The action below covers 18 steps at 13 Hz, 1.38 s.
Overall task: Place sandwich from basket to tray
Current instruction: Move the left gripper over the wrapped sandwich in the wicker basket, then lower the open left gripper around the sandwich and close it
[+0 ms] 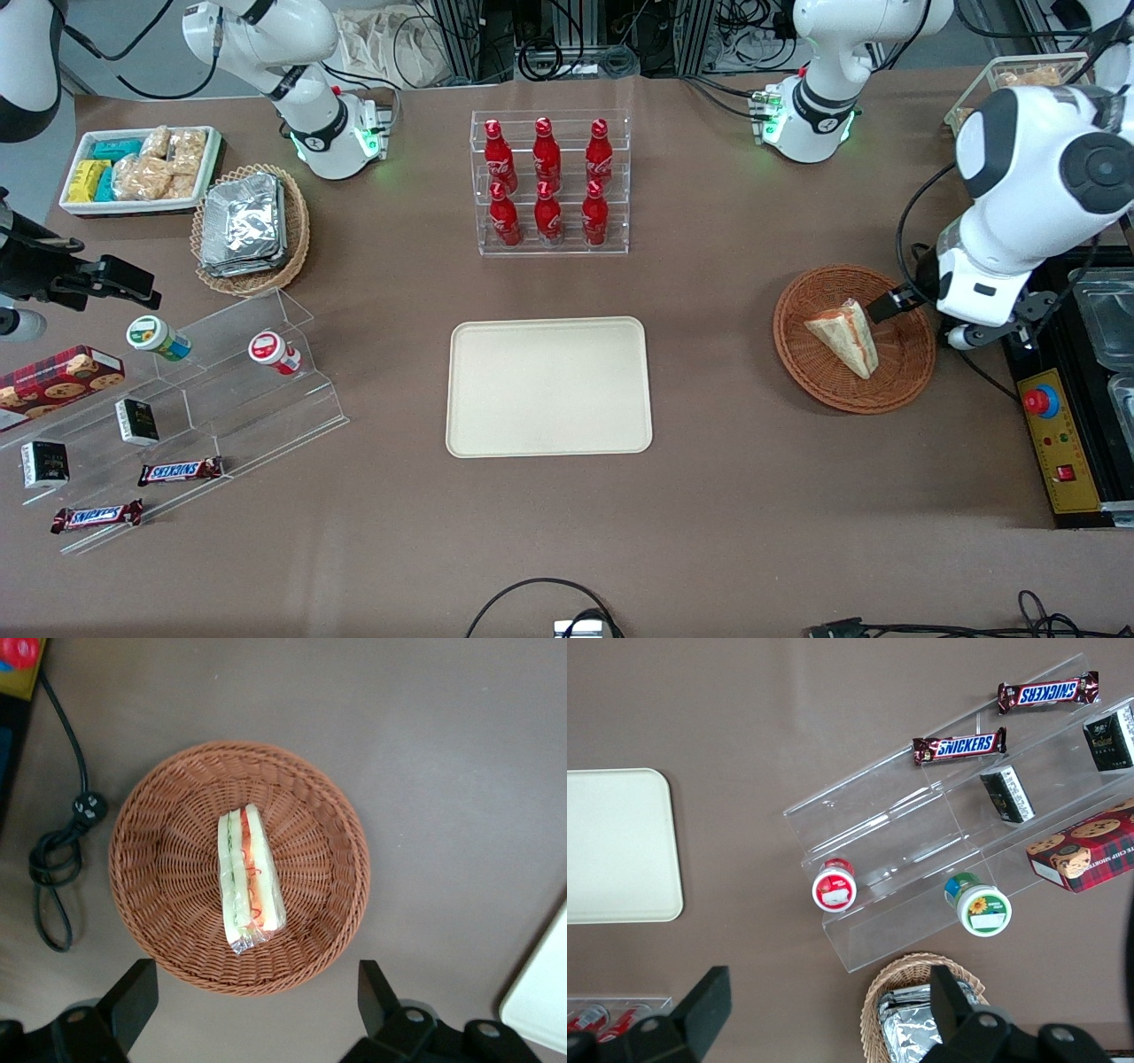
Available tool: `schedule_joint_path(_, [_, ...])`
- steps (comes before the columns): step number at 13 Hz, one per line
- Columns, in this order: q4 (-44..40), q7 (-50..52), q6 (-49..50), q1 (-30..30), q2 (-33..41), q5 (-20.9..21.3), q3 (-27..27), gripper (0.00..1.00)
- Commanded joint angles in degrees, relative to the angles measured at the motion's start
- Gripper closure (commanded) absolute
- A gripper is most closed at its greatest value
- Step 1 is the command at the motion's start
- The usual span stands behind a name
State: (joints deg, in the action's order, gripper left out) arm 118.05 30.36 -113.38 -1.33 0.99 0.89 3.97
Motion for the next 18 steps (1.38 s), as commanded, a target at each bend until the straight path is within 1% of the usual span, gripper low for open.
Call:
schedule_joint_path(1, [8.8, 2.2, -7.2, -0.4, 3.7, -1.3, -0.4, 0.0])
schedule_joint_path(4, [11.5, 4.4, -9.8, 0.0, 3.3, -2.7, -0.5, 0.0])
schedule_joint_path(6, [14.6, 4.5, -13.3, 0.3, 3.5, -3.8, -0.7, 0.0])
schedule_joint_path(11, [21.7, 8.5, -22.7, 0.2, 3.1, -3.8, -0.8, 0.0])
schedule_joint_path(14, [22.8, 9.0, -24.4, 0.3, 2.1, -3.8, -0.8, 0.0])
schedule_joint_path(18, [25.2, 9.6, -29.1, 0.3, 0.8, -3.8, -0.8, 0.0])
